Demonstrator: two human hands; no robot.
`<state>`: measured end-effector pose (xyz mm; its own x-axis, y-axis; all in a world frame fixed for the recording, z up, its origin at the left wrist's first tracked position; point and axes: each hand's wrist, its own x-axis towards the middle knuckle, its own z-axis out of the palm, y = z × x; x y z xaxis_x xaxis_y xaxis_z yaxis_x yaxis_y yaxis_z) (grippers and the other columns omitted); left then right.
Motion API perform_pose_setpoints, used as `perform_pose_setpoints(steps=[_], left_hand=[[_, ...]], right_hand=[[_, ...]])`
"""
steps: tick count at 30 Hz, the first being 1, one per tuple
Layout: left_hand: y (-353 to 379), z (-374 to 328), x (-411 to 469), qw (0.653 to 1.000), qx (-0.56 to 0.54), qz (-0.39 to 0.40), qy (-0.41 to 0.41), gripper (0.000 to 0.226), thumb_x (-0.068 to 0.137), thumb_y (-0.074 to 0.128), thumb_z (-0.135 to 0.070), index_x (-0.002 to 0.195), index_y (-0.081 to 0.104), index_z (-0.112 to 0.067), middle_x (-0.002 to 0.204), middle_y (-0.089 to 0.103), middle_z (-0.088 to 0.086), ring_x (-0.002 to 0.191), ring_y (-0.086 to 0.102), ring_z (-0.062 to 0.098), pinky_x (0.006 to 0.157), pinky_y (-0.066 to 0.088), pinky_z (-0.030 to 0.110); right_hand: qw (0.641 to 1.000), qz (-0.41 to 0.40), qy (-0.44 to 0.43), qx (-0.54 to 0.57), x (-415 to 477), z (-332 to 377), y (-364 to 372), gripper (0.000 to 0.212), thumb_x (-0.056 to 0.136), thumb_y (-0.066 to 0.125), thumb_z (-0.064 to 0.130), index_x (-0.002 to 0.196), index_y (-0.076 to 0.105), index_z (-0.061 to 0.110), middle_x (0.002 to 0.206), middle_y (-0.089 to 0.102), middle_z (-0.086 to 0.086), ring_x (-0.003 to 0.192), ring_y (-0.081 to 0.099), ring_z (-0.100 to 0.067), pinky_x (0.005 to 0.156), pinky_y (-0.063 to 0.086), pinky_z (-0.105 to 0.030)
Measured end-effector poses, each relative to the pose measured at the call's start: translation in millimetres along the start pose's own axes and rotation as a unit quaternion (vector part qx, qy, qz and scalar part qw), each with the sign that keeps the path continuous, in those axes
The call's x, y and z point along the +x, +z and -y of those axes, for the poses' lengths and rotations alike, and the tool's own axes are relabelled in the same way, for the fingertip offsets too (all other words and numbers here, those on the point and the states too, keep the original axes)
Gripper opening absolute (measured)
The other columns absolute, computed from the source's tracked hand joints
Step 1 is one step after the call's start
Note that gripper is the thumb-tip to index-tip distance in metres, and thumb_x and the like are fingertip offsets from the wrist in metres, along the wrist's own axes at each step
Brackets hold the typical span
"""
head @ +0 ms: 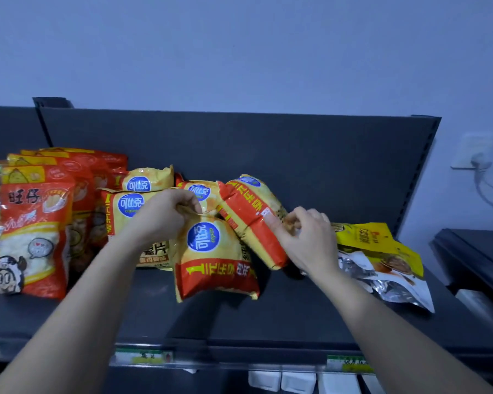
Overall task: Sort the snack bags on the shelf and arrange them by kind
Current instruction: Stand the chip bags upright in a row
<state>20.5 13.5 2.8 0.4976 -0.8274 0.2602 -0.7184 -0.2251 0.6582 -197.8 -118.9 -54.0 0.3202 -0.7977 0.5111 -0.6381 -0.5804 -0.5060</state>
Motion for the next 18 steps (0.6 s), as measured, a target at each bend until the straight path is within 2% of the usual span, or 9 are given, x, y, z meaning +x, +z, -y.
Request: perform_pose_setpoints(steps=[3,5,6,9,10,13,14,16,18], left_hand=[[16,25,-5,0.997,0.019,-0.066,-0.032,0.021,0.091,0.055,-0.003,0.084,0.063,-0.022,0.101,0.061,0.000,0.093,0.059,0.020,0.071,0.050,0.032],[30,38,-14,0.997,0.037,-0.068,-0.030,0.010,0.093,0.059,-0.013,0.093,0.064,-0.022,0.110,0.053,0.000,0.097,0.054,0.018,0.072,0.043,0.027],[35,45,-18,0.997,0.041,-0.065,-0.032,0.010,0.094,0.059,-0.016,0.099,0.065,-0.021,0.113,0.050,0.000,0.098,0.051,0.018,0.075,0.040,0.026],[42,65,-33,0.993,0.021,-0.108,-0.047,0.017,0.093,0.060,-0.017,0.110,0.066,-0.017,0.112,0.048,0.000,0.103,0.052,0.022,0.082,0.037,0.027],[41,69,-38,0.990,0.011,-0.134,-0.053,0.019,0.092,0.062,-0.019,0.111,0.065,-0.016,0.109,0.047,0.000,0.100,0.052,0.021,0.081,0.037,0.027],[37,76,-59,0.975,-0.018,-0.205,-0.082,0.027,0.091,0.061,-0.038,0.102,0.059,-0.013,0.097,0.051,-0.001,0.091,0.055,0.021,0.071,0.040,0.032],[34,76,-66,0.972,-0.038,-0.202,-0.110,0.037,0.090,0.056,-0.050,0.098,0.056,-0.014,0.092,0.054,-0.002,0.089,0.058,0.023,0.067,0.042,0.035],[29,77,-78,0.975,-0.054,-0.120,-0.179,0.070,0.075,0.039,-0.083,0.098,0.051,-0.018,0.090,0.062,-0.003,0.087,0.062,0.023,0.068,0.046,0.036],[29,79,-88,0.978,-0.024,0.010,-0.207,0.103,0.051,0.030,-0.099,0.116,0.048,-0.020,0.109,0.063,-0.001,0.100,0.062,0.024,0.077,0.046,0.037]], right_hand=[[0.995,0.068,0.006,0.070,4,11,11,0.049,0.082,0.054,0.067,0.067,0.059,0.020,0.097,0.057,0.004,0.098,0.053,-0.018,0.082,0.040,-0.031],[0.990,0.129,0.027,0.053,6,15,19,0.031,0.081,0.067,0.051,0.081,0.064,0.021,0.108,0.056,0.003,0.101,0.056,-0.016,0.081,0.043,-0.030],[0.987,0.149,0.040,0.042,7,16,22,0.033,0.079,0.071,0.049,0.096,0.063,0.022,0.114,0.054,0.001,0.105,0.056,-0.017,0.084,0.046,-0.033],[0.981,0.181,0.069,0.019,6,18,29,0.070,0.073,0.075,0.054,0.130,0.047,0.022,0.130,0.045,-0.002,0.123,0.047,-0.023,0.095,0.044,-0.038],[0.981,0.181,0.062,-0.009,5,18,31,0.075,0.073,0.074,0.057,0.133,0.045,0.022,0.134,0.043,-0.003,0.128,0.042,-0.024,0.098,0.041,-0.038],[0.985,0.156,0.040,-0.056,7,22,37,0.071,0.081,0.059,0.065,0.136,0.047,0.023,0.145,0.039,-0.005,0.136,0.031,-0.027,0.108,0.030,-0.039],[0.986,0.155,0.042,-0.052,9,24,38,0.071,0.085,0.054,0.064,0.142,0.042,0.024,0.151,0.033,-0.006,0.140,0.026,-0.028,0.112,0.026,-0.040],[0.978,0.193,0.064,-0.034,17,26,44,0.079,0.087,0.054,0.061,0.152,0.025,0.025,0.161,0.018,-0.008,0.147,0.014,-0.028,0.116,0.018,-0.043],[0.964,0.246,0.101,0.005,21,26,50,0.093,0.079,0.061,0.061,0.154,0.016,0.029,0.160,0.019,-0.008,0.146,0.020,-0.030,0.117,0.022,-0.047]])
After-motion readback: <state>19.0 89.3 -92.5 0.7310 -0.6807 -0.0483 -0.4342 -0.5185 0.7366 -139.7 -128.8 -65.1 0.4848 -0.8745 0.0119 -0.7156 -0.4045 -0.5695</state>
